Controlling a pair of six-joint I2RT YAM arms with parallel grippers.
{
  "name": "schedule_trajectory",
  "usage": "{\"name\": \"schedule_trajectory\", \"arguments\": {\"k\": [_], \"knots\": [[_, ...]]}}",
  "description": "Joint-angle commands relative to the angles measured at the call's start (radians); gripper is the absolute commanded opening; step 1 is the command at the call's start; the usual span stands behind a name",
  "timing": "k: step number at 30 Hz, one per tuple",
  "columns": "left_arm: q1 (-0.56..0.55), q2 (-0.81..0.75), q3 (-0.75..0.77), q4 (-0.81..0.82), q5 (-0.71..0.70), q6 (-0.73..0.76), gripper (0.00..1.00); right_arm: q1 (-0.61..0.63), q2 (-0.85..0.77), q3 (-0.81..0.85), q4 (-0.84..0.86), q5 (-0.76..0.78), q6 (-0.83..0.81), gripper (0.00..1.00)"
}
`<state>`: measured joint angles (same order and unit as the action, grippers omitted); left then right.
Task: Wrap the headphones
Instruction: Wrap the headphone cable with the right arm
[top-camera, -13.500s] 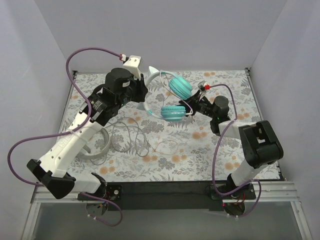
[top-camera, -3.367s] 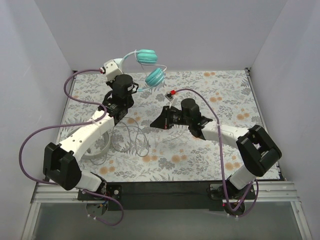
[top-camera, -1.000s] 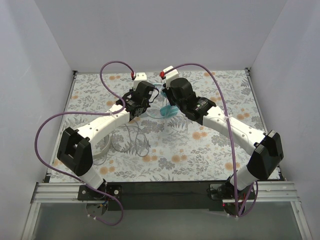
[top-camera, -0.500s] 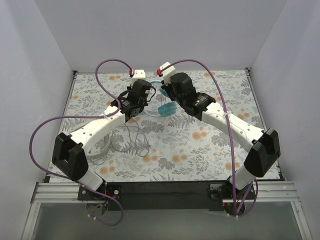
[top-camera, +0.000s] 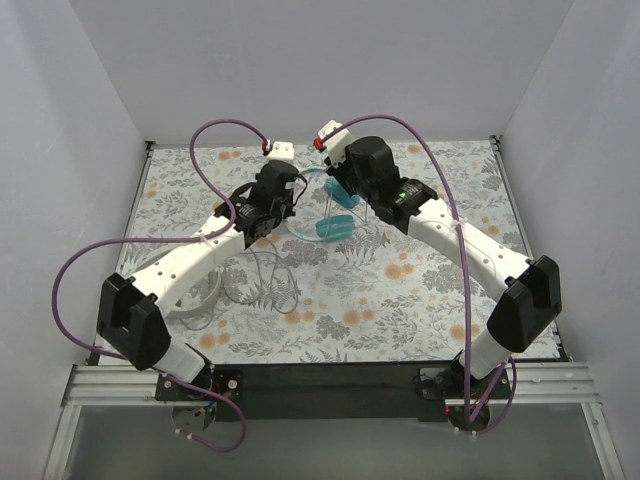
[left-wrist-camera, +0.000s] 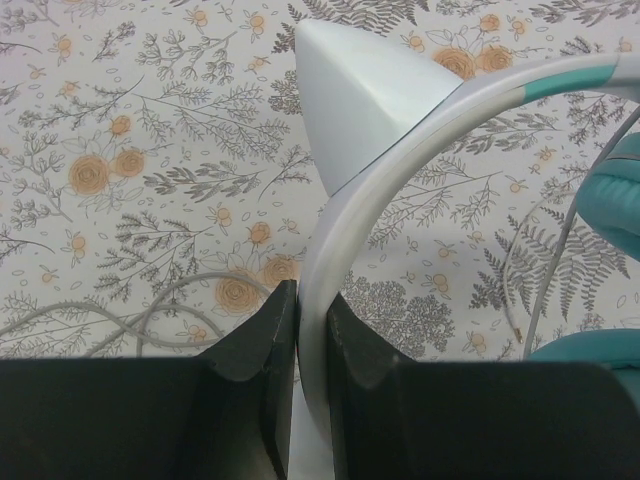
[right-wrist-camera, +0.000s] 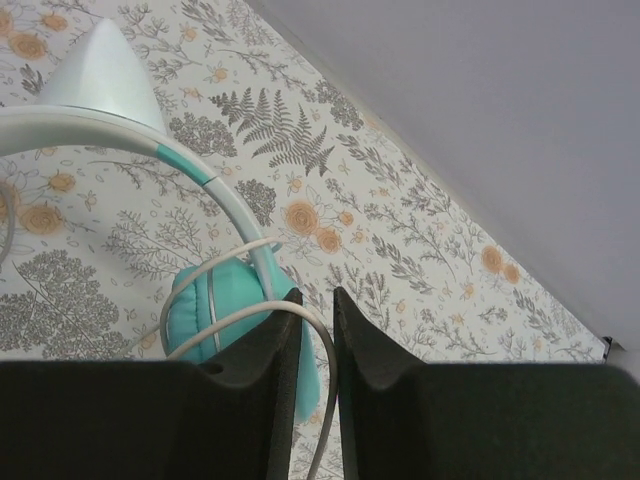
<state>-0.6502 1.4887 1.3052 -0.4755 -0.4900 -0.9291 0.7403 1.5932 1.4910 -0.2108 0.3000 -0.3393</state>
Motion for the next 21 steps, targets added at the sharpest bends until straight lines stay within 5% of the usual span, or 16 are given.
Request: {"name": "schedule_trajectory", "arguments": {"k": [1,21], "knots": [[-0.005,-0.088,0.003,0.023,0.056,0.013,0.0,-0.012,-0.006,0.069,0.033,-0.048,-0.041,0.24],[-0.005,-0.116,-0.018,0.015,0.212,0.021,0.0,-0.067,0.043,0.135,-0.033,-0.151,-0.076,0.15]]}}
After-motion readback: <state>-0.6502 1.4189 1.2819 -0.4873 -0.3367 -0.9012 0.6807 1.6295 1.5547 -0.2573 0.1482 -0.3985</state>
